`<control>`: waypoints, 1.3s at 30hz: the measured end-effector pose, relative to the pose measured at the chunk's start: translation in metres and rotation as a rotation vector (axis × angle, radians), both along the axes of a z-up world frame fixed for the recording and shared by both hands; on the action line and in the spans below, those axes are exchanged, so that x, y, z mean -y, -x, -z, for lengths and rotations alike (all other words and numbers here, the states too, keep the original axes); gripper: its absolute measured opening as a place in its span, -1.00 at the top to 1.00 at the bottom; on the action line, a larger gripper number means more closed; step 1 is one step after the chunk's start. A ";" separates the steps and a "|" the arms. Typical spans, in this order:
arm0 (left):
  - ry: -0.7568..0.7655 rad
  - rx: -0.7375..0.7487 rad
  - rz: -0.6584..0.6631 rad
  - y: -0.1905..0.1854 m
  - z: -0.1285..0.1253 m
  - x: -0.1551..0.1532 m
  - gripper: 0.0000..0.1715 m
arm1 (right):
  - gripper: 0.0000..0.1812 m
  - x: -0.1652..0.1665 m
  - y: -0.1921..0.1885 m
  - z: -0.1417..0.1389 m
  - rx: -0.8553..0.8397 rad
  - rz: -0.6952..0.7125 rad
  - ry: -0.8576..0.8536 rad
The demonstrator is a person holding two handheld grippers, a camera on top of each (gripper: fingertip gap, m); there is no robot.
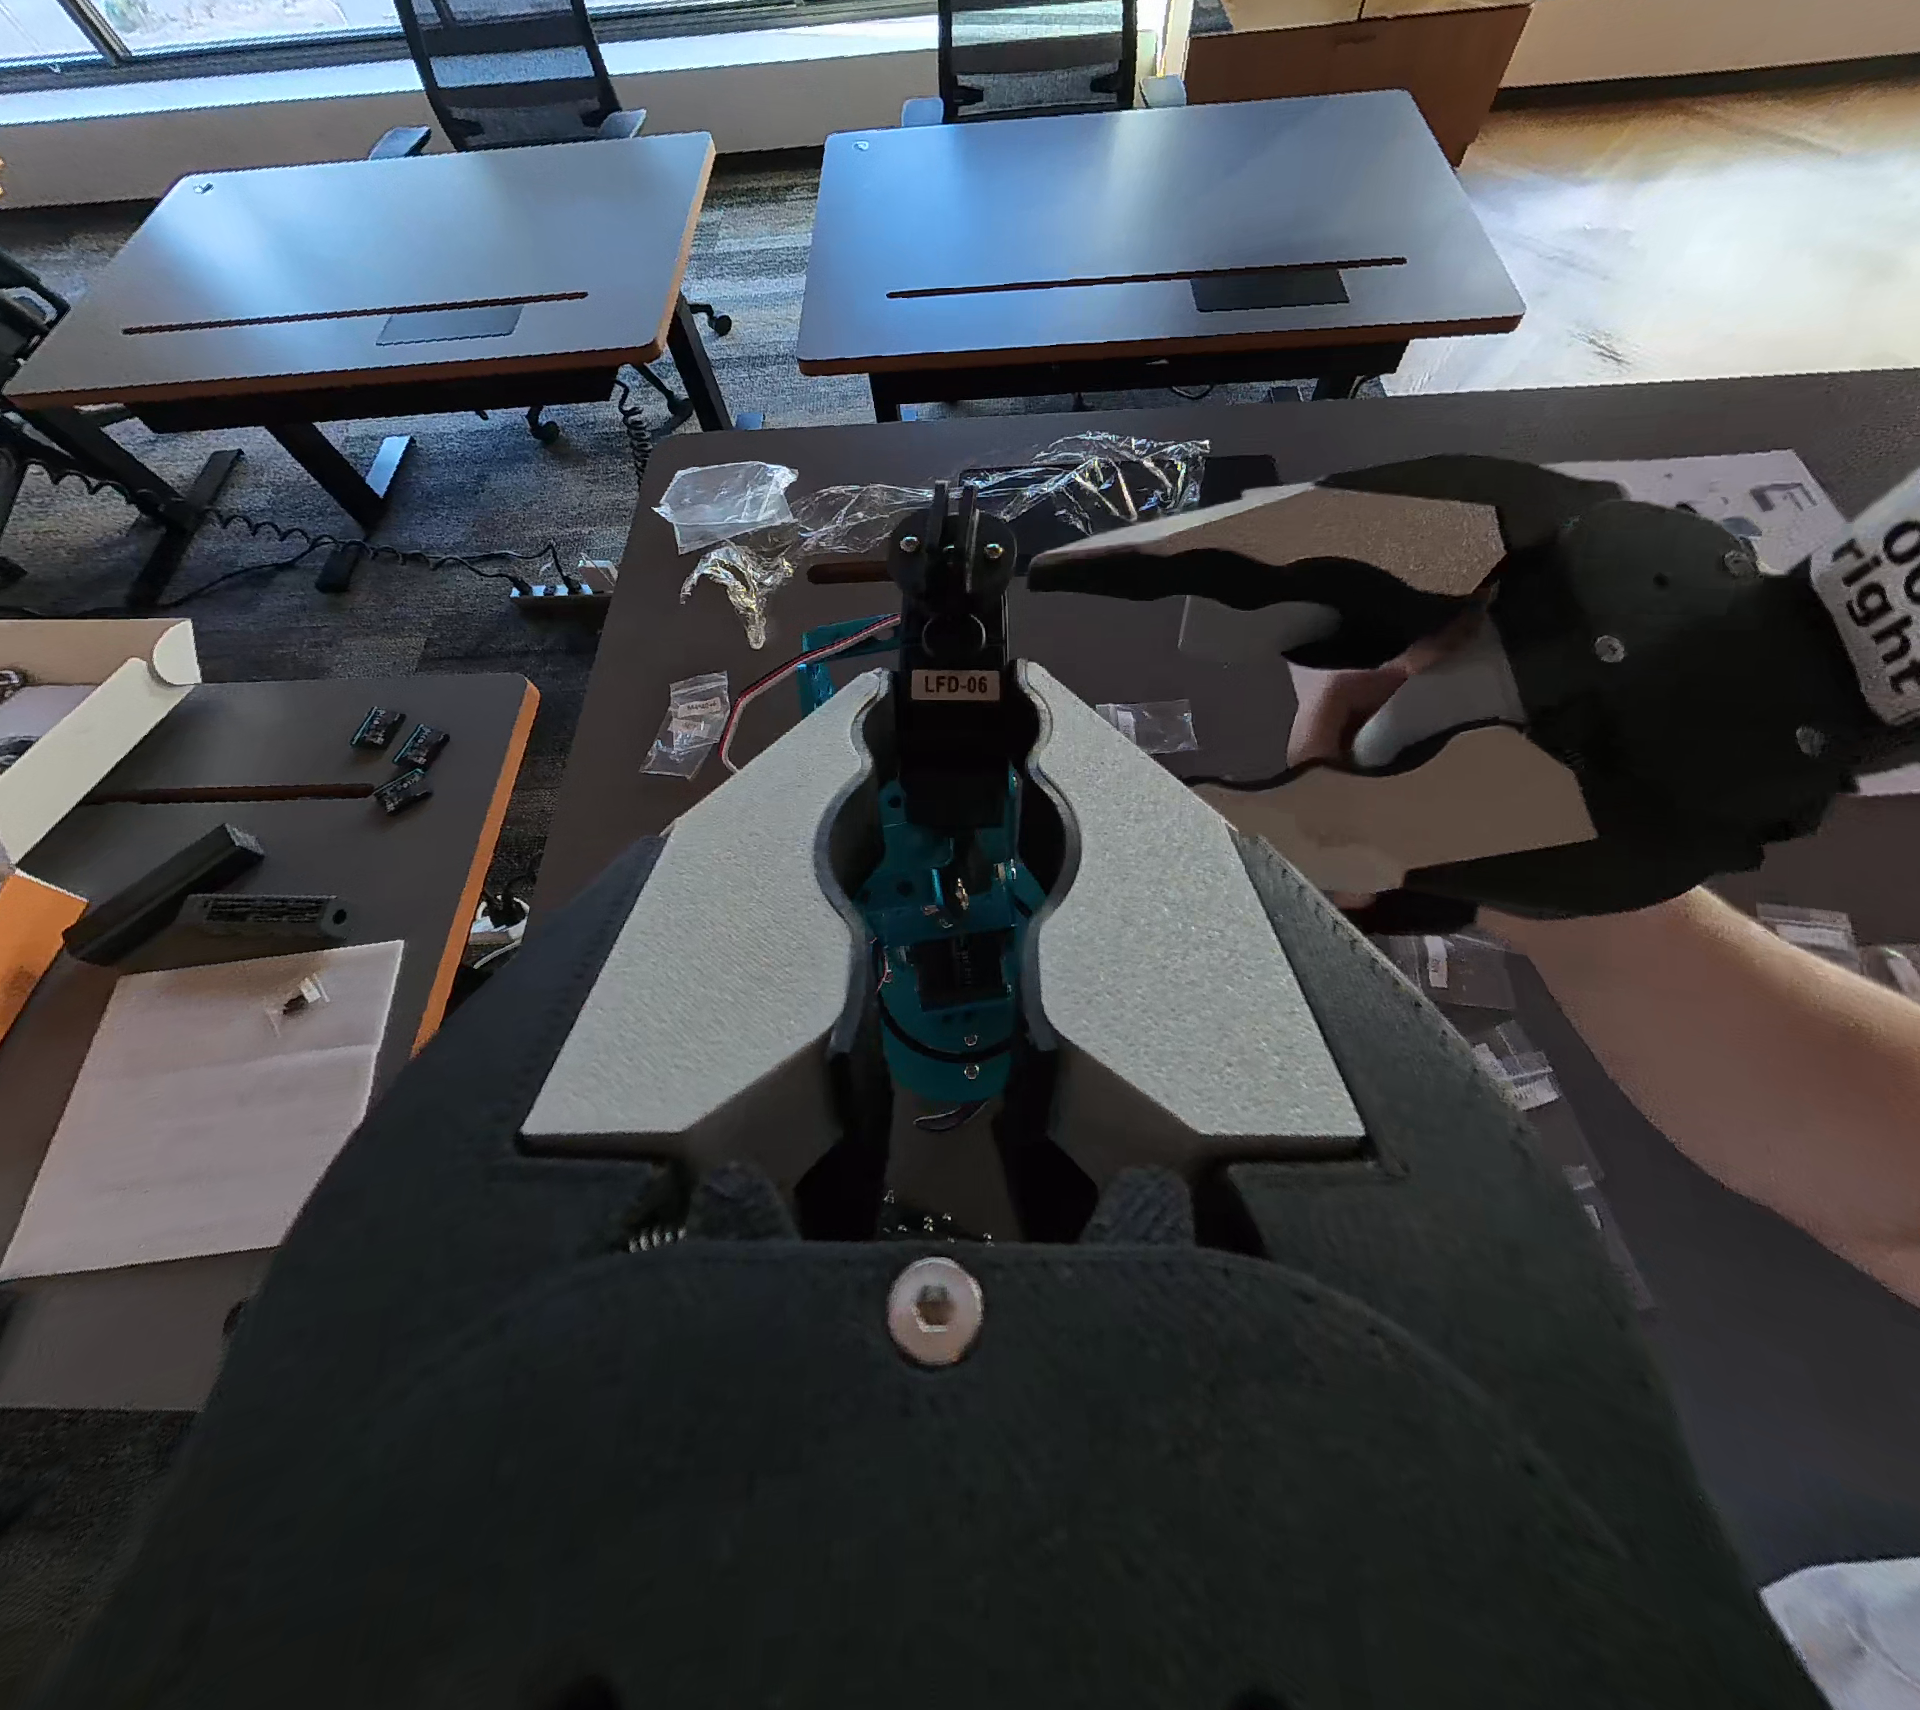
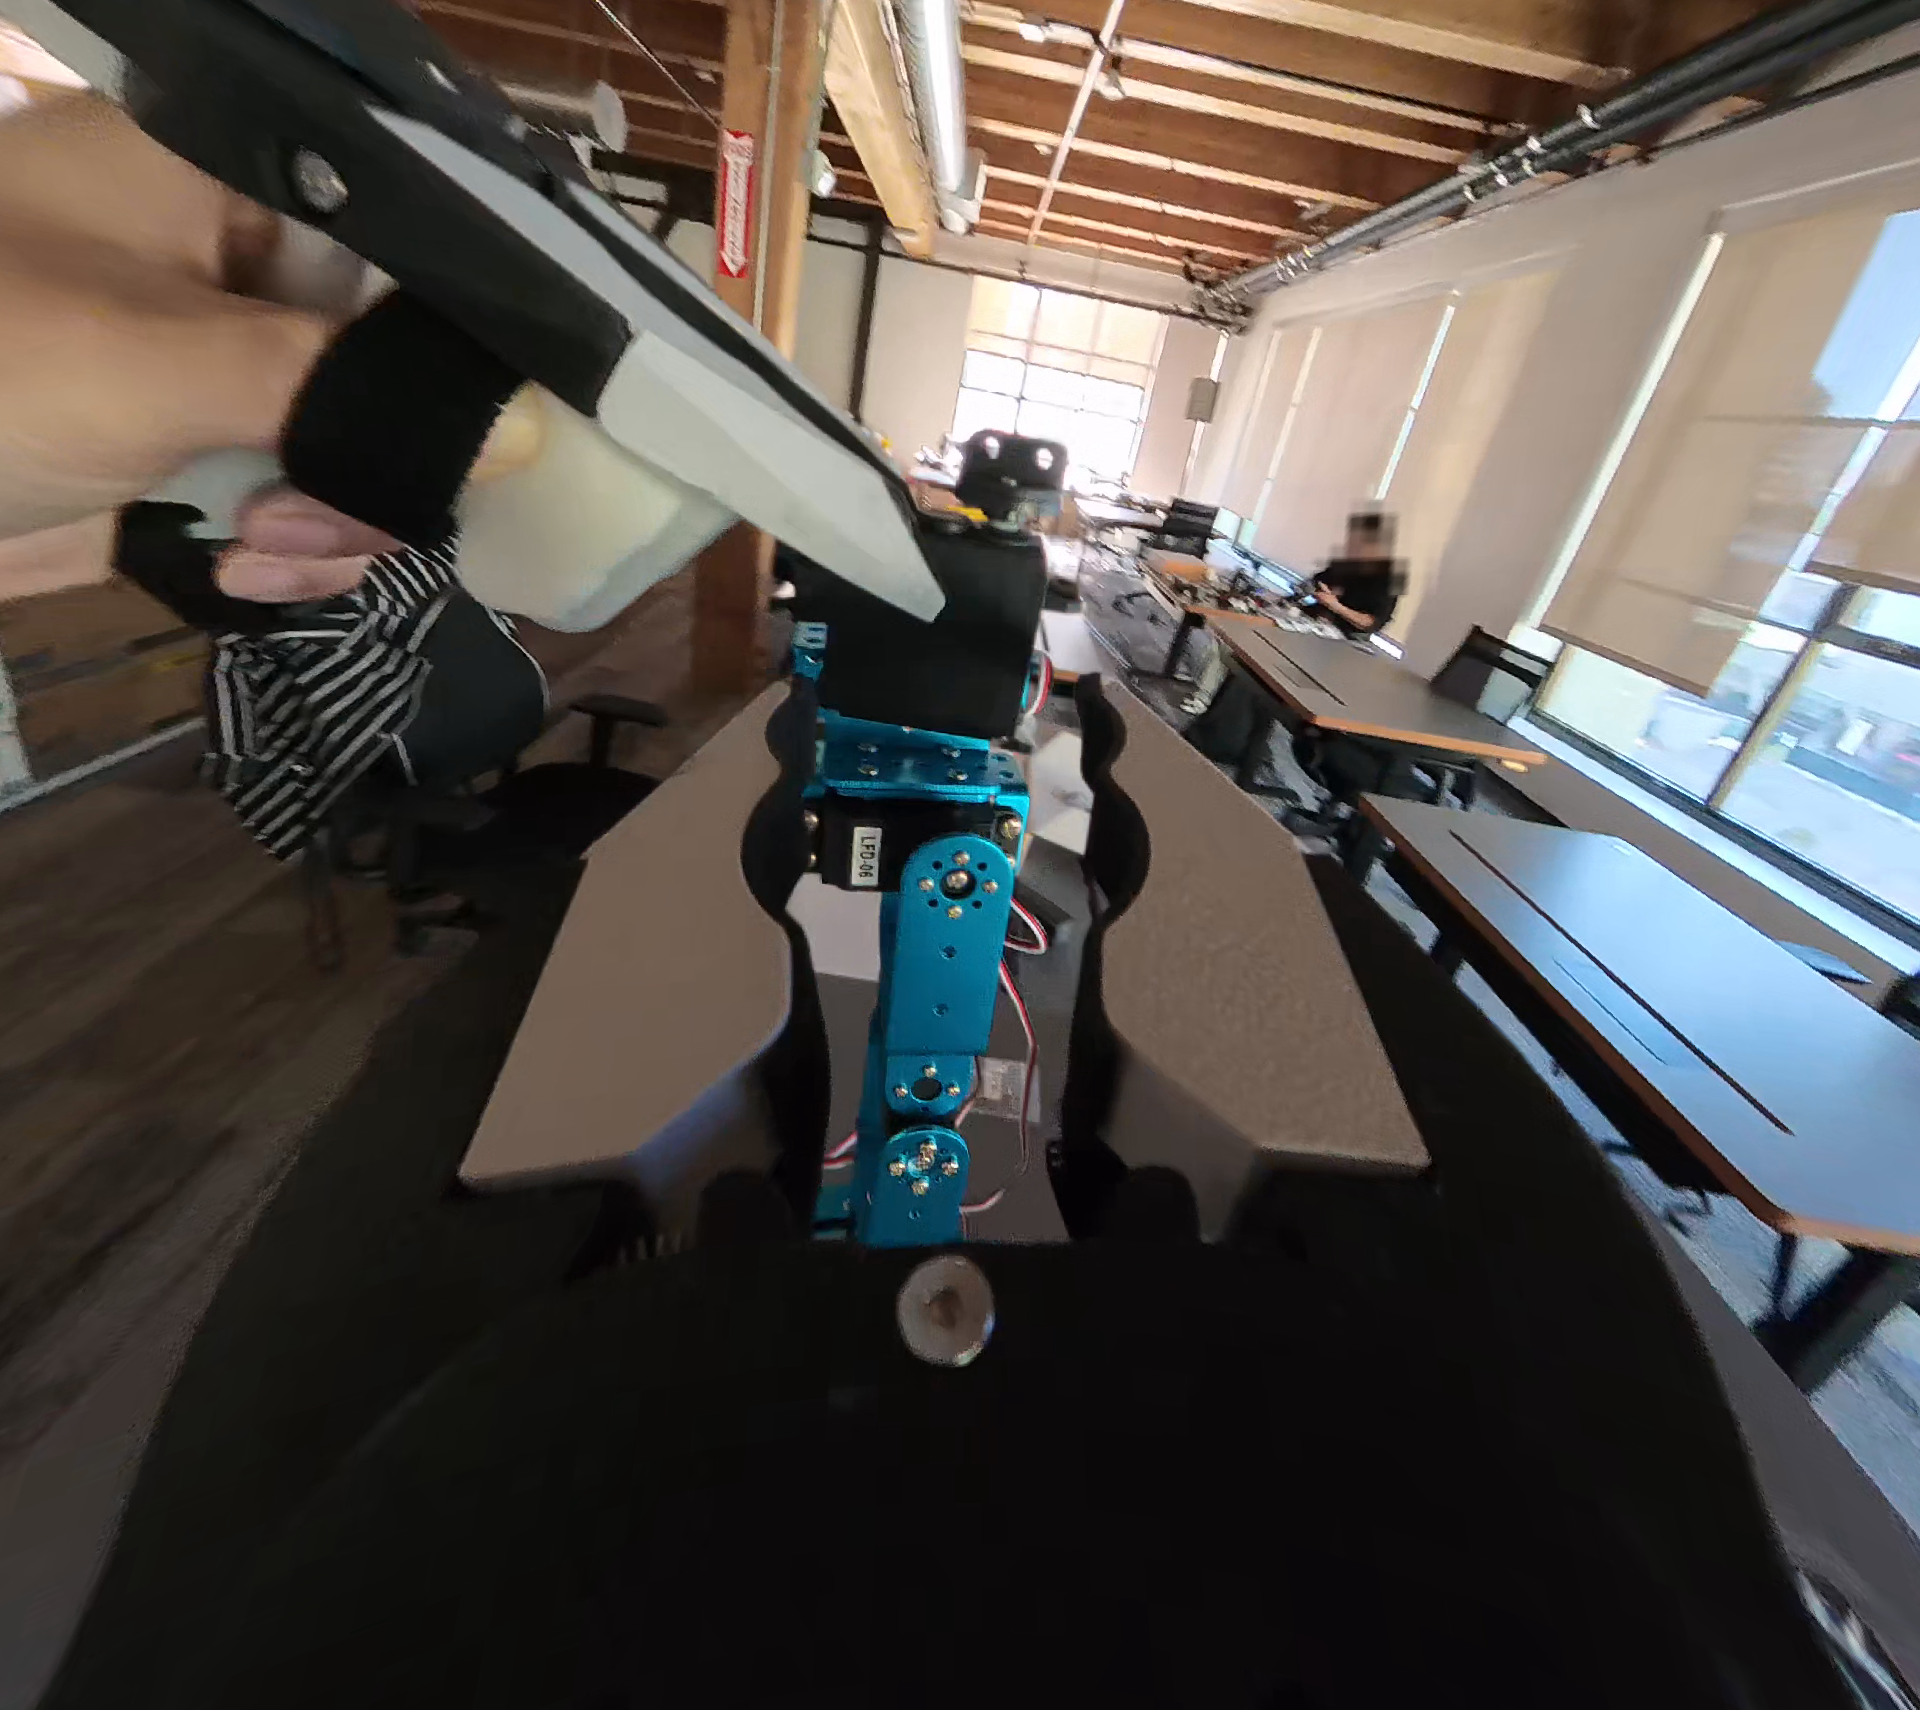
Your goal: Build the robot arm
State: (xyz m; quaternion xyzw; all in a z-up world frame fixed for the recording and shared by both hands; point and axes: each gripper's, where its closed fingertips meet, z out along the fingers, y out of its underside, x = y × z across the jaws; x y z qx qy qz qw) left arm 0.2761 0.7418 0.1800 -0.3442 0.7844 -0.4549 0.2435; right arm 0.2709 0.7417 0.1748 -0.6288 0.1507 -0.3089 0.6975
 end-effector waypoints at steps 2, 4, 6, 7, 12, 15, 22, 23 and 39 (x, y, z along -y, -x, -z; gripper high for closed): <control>-0.012 0.008 -0.006 0.001 0.000 0.000 0.77 | 0.44 -0.002 -0.005 0.004 -0.011 0.047 0.009; -0.035 0.028 -0.022 0.001 -0.001 -0.002 0.77 | 0.44 -0.006 -0.005 0.005 -0.025 0.049 -0.015; -0.046 0.042 -0.030 0.001 -0.001 -0.003 0.77 | 0.43 -0.010 -0.003 0.005 -0.036 0.034 -0.035; -0.046 0.043 -0.032 0.001 -0.001 -0.002 0.77 | 0.43 -0.012 -0.002 0.005 -0.046 0.025 -0.041; -0.034 0.046 -0.032 0.000 -0.002 -0.002 0.78 | 0.43 -0.010 -0.002 0.003 -0.049 0.022 -0.063; -0.031 0.050 -0.033 -0.001 -0.002 -0.001 0.78 | 0.42 -0.011 -0.004 0.003 -0.071 0.002 -0.067; -0.032 0.069 -0.023 -0.001 -0.001 -0.002 0.78 | 0.44 -0.018 -0.003 0.001 -0.086 -0.035 -0.104; -0.028 0.068 -0.022 -0.001 -0.001 -0.002 0.78 | 0.44 -0.019 -0.003 0.003 -0.093 -0.043 -0.106; -0.022 0.050 -0.022 -0.002 0.000 -0.001 0.78 | 0.39 -0.020 -0.003 -0.006 -0.052 -0.041 -0.119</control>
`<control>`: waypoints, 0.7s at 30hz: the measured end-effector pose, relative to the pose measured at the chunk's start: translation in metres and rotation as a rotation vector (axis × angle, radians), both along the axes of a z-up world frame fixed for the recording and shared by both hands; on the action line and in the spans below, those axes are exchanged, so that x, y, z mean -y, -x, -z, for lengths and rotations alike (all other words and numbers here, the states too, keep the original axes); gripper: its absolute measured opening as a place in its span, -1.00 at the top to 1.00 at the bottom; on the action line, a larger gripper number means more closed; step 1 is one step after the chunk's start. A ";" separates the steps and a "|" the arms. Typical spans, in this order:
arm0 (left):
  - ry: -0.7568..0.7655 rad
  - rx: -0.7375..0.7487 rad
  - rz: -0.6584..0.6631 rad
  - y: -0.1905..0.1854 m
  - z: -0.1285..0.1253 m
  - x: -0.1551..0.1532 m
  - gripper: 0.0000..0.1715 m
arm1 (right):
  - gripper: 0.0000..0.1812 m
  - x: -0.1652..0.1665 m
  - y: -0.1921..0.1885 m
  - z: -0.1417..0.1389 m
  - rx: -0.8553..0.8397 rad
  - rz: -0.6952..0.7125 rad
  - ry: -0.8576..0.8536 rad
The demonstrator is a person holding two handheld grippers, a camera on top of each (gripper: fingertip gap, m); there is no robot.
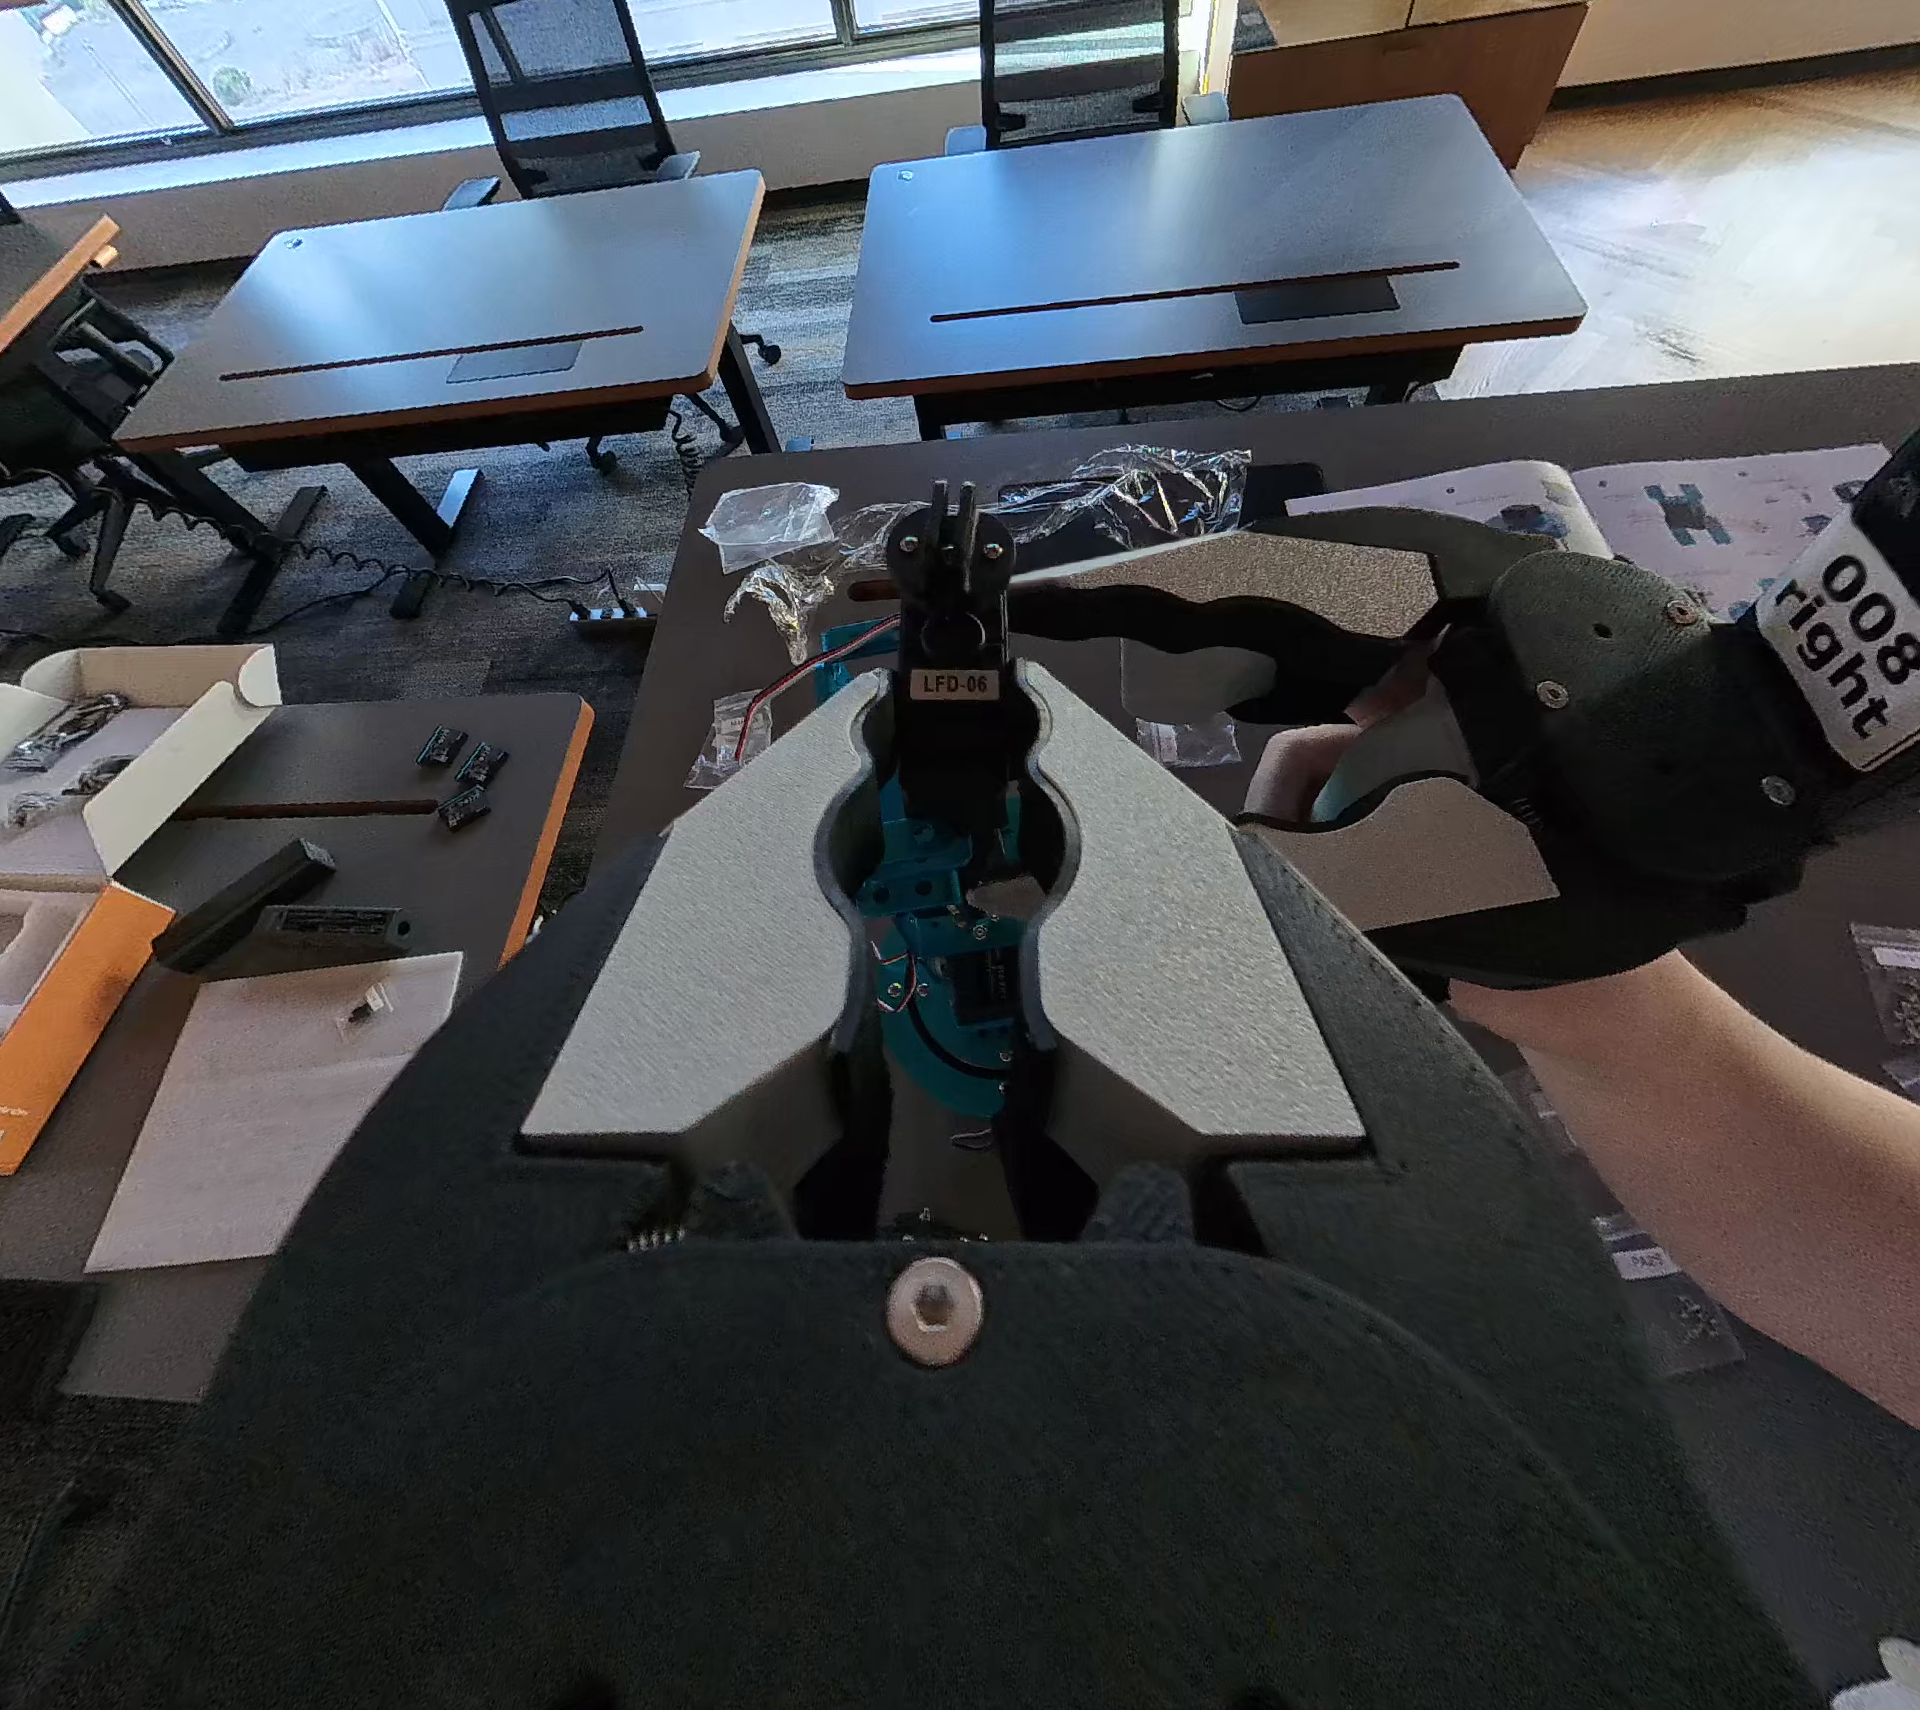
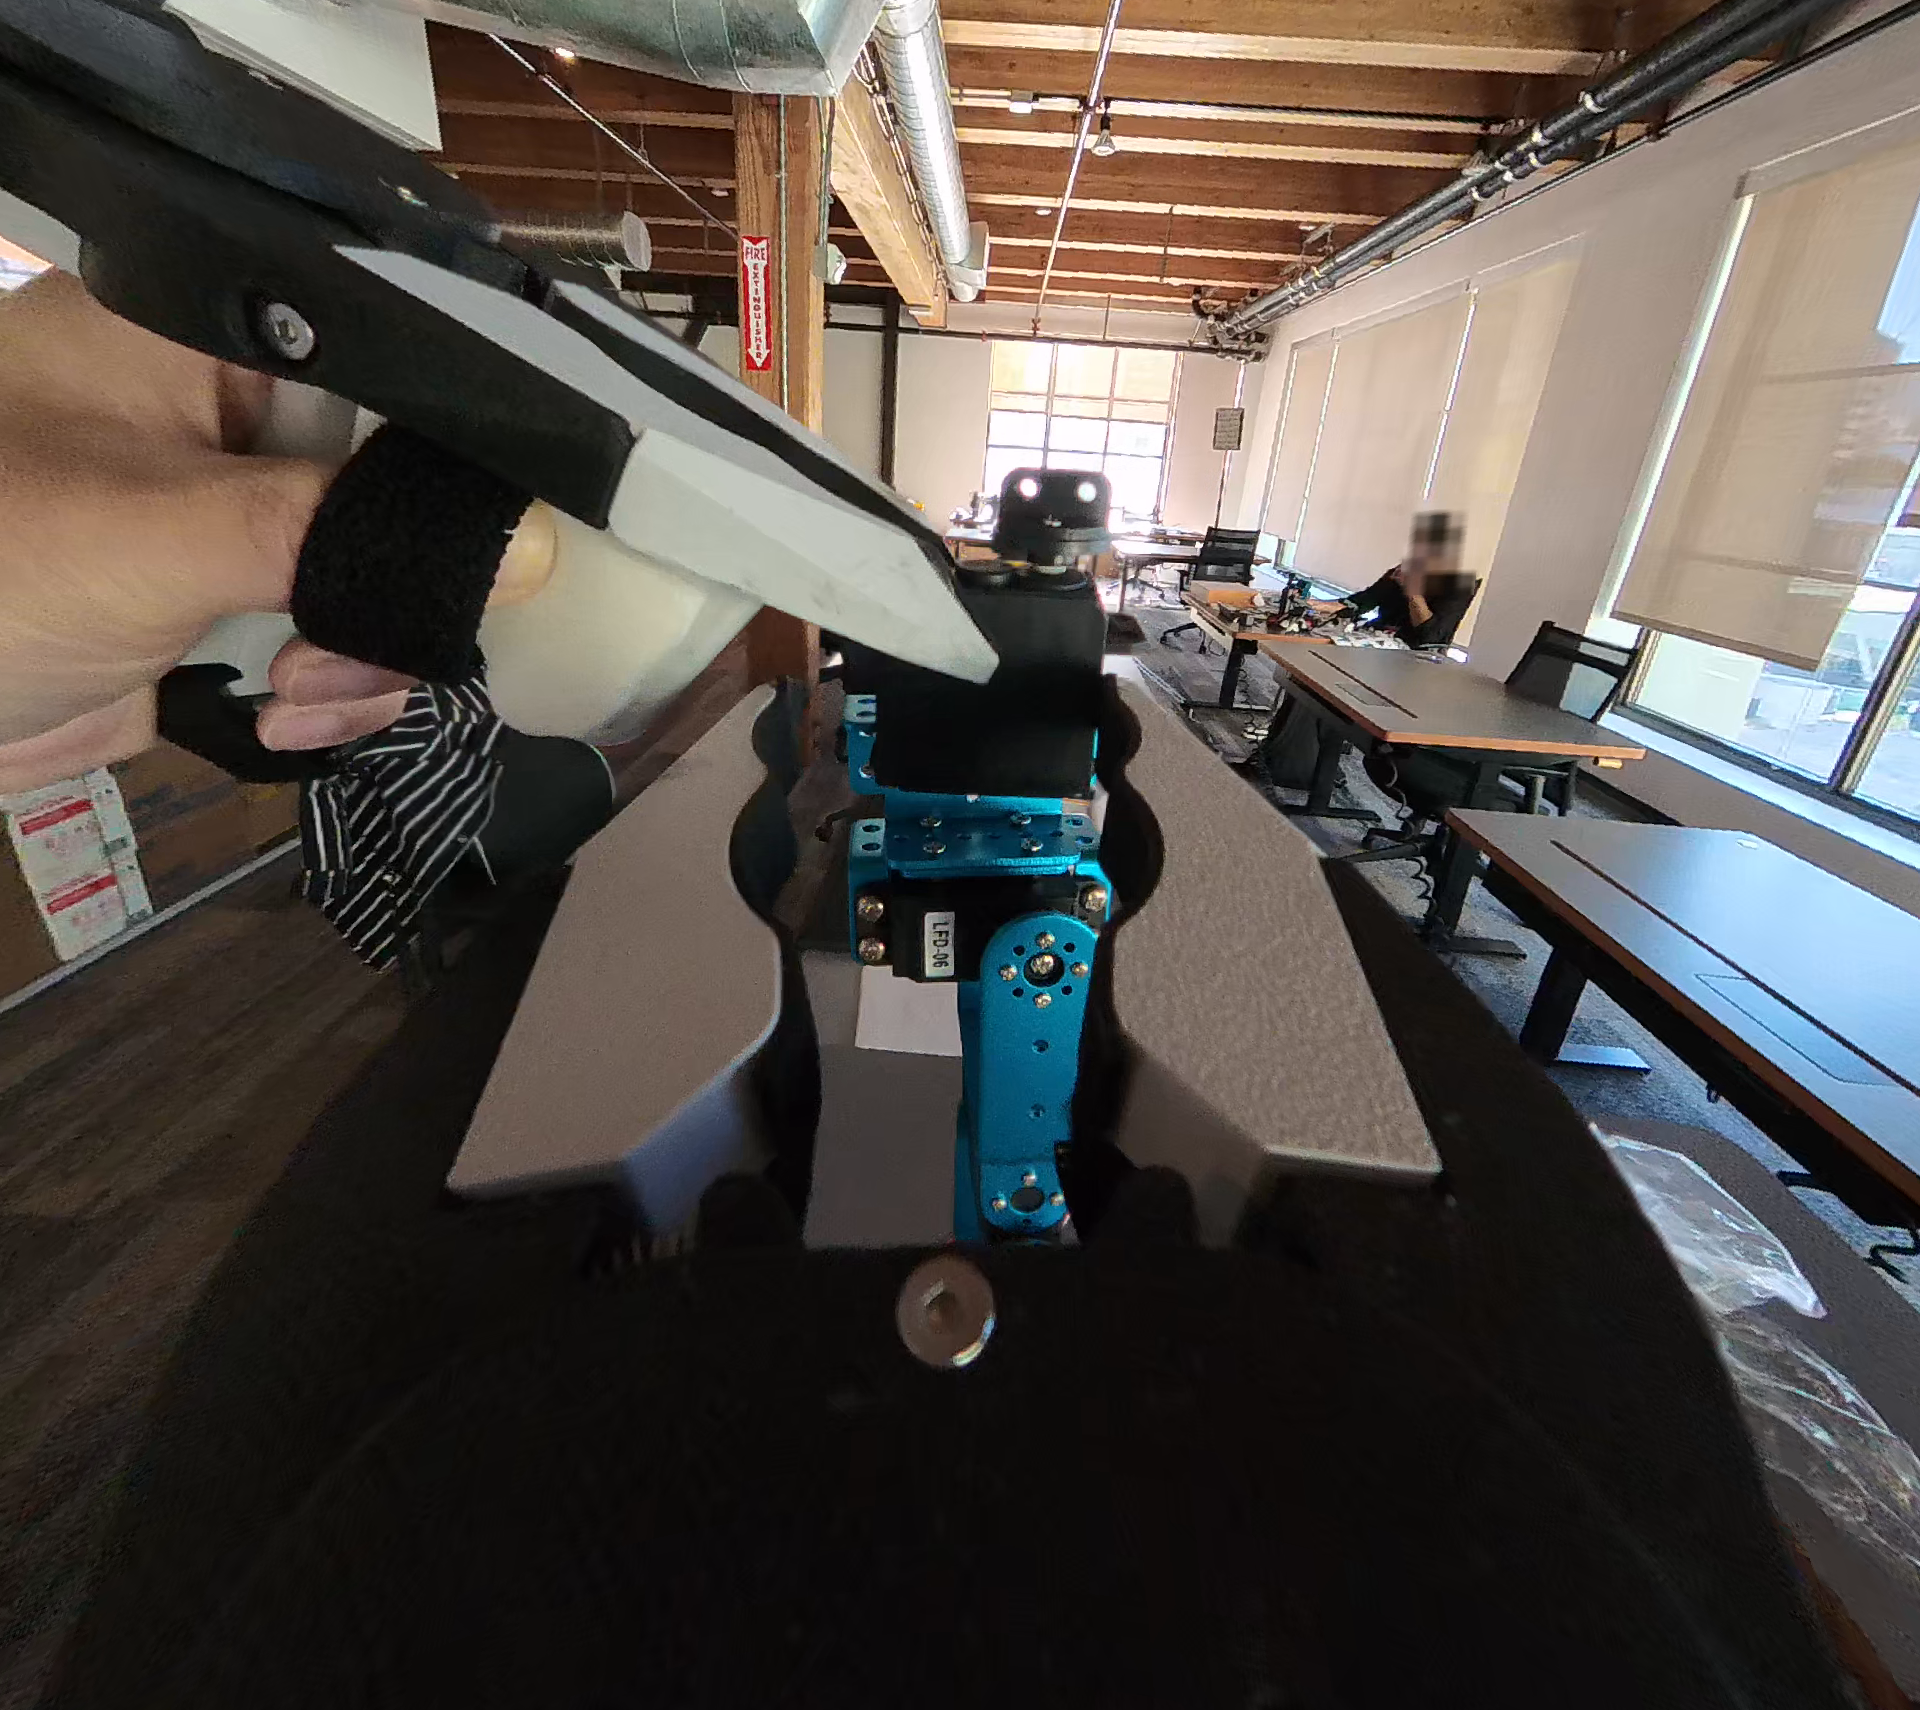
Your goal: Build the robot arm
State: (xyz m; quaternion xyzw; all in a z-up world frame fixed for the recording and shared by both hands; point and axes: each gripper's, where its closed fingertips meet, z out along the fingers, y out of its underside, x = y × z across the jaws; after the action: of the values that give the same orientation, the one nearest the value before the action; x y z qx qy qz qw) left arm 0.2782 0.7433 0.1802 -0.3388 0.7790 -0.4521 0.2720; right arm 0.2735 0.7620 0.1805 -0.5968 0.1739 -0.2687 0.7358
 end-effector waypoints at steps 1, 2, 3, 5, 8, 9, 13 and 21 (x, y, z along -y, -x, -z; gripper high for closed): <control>0.001 -0.003 -0.001 0.000 0.000 0.000 0.78 | 0.40 0.000 -0.001 -0.001 0.007 0.010 0.004; 0.001 -0.005 -0.002 0.000 0.000 0.000 0.78 | 0.43 0.001 -0.002 -0.001 0.008 0.020 0.008; 0.002 -0.008 -0.001 0.001 0.000 0.000 0.78 | 0.48 0.003 -0.003 -0.001 0.008 0.037 0.004; 0.001 -0.010 -0.001 0.001 0.000 0.001 0.78 | 0.55 0.005 -0.005 -0.002 0.008 0.050 -0.012; -0.017 -0.002 -0.008 0.001 0.001 0.001 0.78 | 0.55 0.006 -0.005 -0.001 0.003 0.047 -0.022; -0.022 0.000 -0.009 0.001 0.001 0.001 0.78 | 0.54 0.006 -0.005 -0.001 0.006 0.046 -0.023; -0.039 0.010 -0.013 0.001 0.001 0.002 0.78 | 0.53 0.005 -0.006 -0.003 0.008 0.049 -0.012; -0.025 0.007 -0.006 0.002 -0.001 0.003 0.78 | 0.54 0.007 -0.005 -0.004 0.023 0.059 -0.013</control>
State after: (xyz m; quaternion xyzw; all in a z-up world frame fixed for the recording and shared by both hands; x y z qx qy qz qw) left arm 0.2762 0.7398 0.1810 -0.3361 0.7828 -0.4426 0.2801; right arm 0.2789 0.7553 0.1848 -0.5834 0.1848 -0.2958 0.7335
